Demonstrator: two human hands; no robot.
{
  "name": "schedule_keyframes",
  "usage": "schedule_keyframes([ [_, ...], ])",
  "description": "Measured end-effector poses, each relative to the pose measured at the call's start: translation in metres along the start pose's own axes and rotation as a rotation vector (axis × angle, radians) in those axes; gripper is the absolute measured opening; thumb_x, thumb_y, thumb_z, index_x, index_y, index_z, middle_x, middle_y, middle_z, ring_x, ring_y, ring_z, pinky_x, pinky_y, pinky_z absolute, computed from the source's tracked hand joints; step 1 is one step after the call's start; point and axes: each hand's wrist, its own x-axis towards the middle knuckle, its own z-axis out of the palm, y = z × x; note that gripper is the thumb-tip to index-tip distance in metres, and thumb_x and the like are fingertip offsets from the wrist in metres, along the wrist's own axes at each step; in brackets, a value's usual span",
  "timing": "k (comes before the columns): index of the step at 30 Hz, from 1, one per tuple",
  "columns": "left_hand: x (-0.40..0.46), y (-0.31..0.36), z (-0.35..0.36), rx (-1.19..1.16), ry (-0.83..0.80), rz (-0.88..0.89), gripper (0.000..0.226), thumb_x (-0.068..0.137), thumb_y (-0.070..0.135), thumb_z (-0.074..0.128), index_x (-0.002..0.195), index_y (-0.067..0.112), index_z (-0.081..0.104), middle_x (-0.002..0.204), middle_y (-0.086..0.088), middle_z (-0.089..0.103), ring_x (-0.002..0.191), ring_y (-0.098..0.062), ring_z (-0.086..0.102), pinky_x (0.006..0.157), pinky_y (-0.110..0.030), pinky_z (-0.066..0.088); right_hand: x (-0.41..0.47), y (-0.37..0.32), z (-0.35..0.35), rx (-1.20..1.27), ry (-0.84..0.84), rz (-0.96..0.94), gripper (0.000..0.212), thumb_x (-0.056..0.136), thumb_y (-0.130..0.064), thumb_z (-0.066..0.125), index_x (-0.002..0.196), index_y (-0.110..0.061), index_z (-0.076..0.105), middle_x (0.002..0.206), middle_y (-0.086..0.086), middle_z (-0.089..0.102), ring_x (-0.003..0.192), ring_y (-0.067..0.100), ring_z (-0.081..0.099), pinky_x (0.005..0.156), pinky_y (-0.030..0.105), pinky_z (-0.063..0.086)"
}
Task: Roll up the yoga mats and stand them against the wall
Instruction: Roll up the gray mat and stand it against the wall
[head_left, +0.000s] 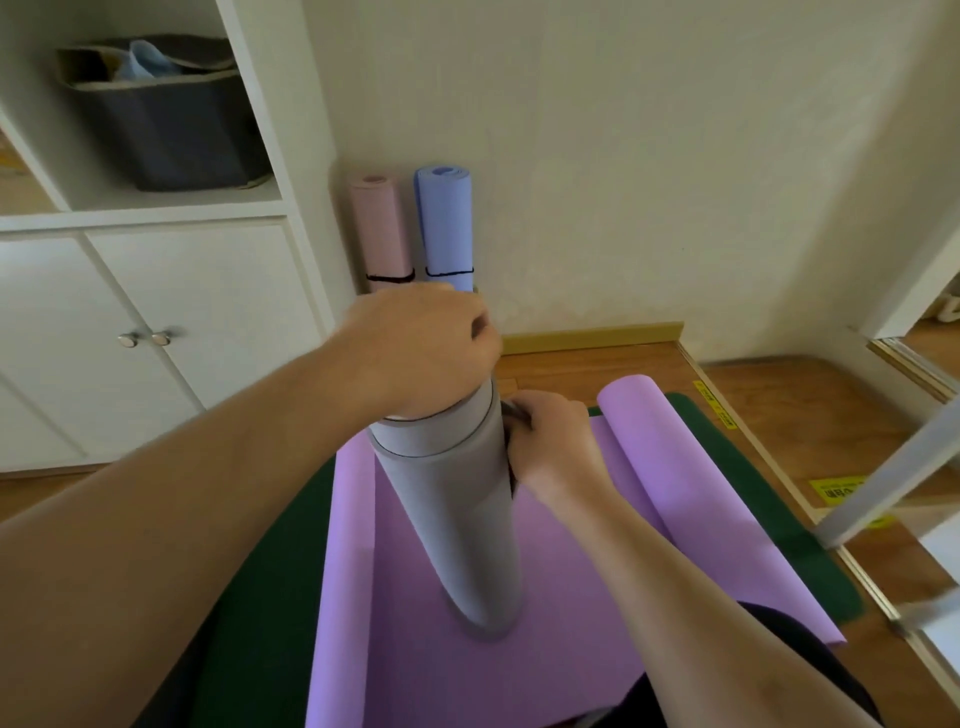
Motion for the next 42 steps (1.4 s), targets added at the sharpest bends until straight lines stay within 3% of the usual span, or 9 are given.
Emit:
schedule_keyframes([
  [5, 0.002, 0.021, -0.012, 0.034, -0.021, 0.04, 0.03, 0.1, 0.038, 0.032, 0.073, 0.028, 0.043, 0.079, 0.007, 0.051, 0.071, -0.016, 0.049, 0.066, -0.038, 0.041, -0.006, -0.01, -0.015, 0.107, 0.071, -0.017, 0.023, 0.087, -0.005, 0.048, 0.066, -0.008, 0.054, 0.054, -0.003, 0.054, 0.06, 0.016, 0.029, 0.047, 0.03, 0.024],
  [11, -0.006, 0.032, -0.006, 0.055, -0.011, 0.071, 0.032, 0.097, 0.042, 0.027, 0.099, 0.033, 0.057, 0.089, 0.008, 0.056, 0.08, -0.02, 0.058, 0.075, -0.043, 0.053, -0.011, -0.005, -0.021, 0.165, 0.068, 0.002, 0.016, 0.085, -0.002, 0.048, 0.07, 0.0, 0.053, 0.056, -0.002, 0.043, 0.061, 0.011, 0.024, 0.05, 0.029, 0.018],
  [17, -0.021, 0.035, 0.015, 0.043, -0.022, 0.051, 0.039, 0.101, 0.045, 0.024, 0.119, 0.034, 0.058, 0.114, 0.009, 0.058, 0.098, -0.02, 0.057, 0.083, -0.047, 0.054, -0.01, -0.004, -0.023, 0.143, 0.035, 0.015, 0.017, 0.086, -0.002, 0.049, 0.072, 0.003, 0.057, 0.066, 0.016, 0.06, 0.055, 0.011, 0.031, 0.045, 0.026, 0.022],
  [21, -0.03, 0.027, 0.037, 0.016, -0.05, 0.08, 0.045, 0.102, 0.049, 0.024, 0.134, 0.036, 0.052, 0.13, 0.008, 0.057, 0.113, -0.018, 0.054, 0.095, -0.045, 0.051, -0.01, -0.006, -0.022, 0.103, -0.007, -0.043, 0.024, 0.09, -0.001, 0.048, 0.074, -0.002, 0.066, 0.069, 0.011, 0.068, 0.055, 0.006, 0.043, 0.045, 0.019, 0.032],
  [24, -0.033, 0.023, 0.034, 0.014, -0.106, 0.112, 0.058, 0.095, 0.065, 0.021, 0.138, 0.036, 0.046, 0.139, 0.008, 0.052, 0.122, -0.018, 0.049, 0.104, -0.045, 0.043, -0.01, -0.007, -0.023, 0.091, -0.034, -0.054, 0.029, 0.089, 0.0, 0.05, 0.064, -0.01, 0.059, 0.056, 0.0, 0.059, 0.051, 0.004, 0.046, 0.043, 0.016, 0.033],
  [28, -0.038, 0.03, 0.029, 0.116, -0.113, 0.09, 0.072, 0.084, 0.078, 0.027, 0.137, 0.032, 0.041, 0.137, 0.003, 0.049, 0.126, -0.024, 0.046, 0.111, -0.05, 0.037, -0.01, -0.008, -0.021, 0.211, -0.009, -0.01, 0.02, 0.084, -0.006, 0.058, 0.066, 0.0, 0.053, 0.053, -0.008, 0.045, 0.054, 0.009, 0.028, 0.046, 0.021, 0.024],
  [31, -0.047, 0.042, 0.029, 0.14, -0.067, -0.047, 0.064, 0.085, 0.07, 0.042, 0.133, 0.027, 0.037, 0.127, -0.002, 0.046, 0.121, -0.028, 0.046, 0.106, -0.061, 0.041, -0.008, -0.008, -0.02, 0.295, 0.038, 0.029, 0.018, 0.085, -0.009, 0.062, 0.068, -0.002, 0.059, 0.055, -0.006, 0.05, 0.058, 0.01, 0.033, 0.047, 0.025, 0.028],
  [35, -0.052, 0.044, 0.027, 0.094, -0.04, -0.033, 0.062, 0.082, 0.071, 0.045, 0.125, 0.028, 0.041, 0.114, 0.002, 0.047, 0.106, -0.024, 0.05, 0.086, -0.05, 0.054, -0.006, -0.006, -0.021, 0.309, 0.053, 0.035, 0.017, 0.085, -0.01, 0.064, 0.073, 0.001, 0.061, 0.06, 0.0, 0.053, 0.059, 0.012, 0.036, 0.05, 0.032, 0.031],
  [42, -0.03, 0.039, 0.035, 0.082, -0.106, 0.072, 0.069, 0.078, 0.072, 0.034, 0.132, 0.029, 0.044, 0.122, 0.004, 0.052, 0.111, -0.022, 0.051, 0.092, -0.045, 0.05, -0.001, -0.005, -0.037, 0.192, 0.045, -0.065, 0.019, 0.083, -0.005, 0.064, 0.065, -0.003, 0.06, 0.052, -0.006, 0.044, 0.057, 0.011, 0.027, 0.049, 0.031, 0.026],
])
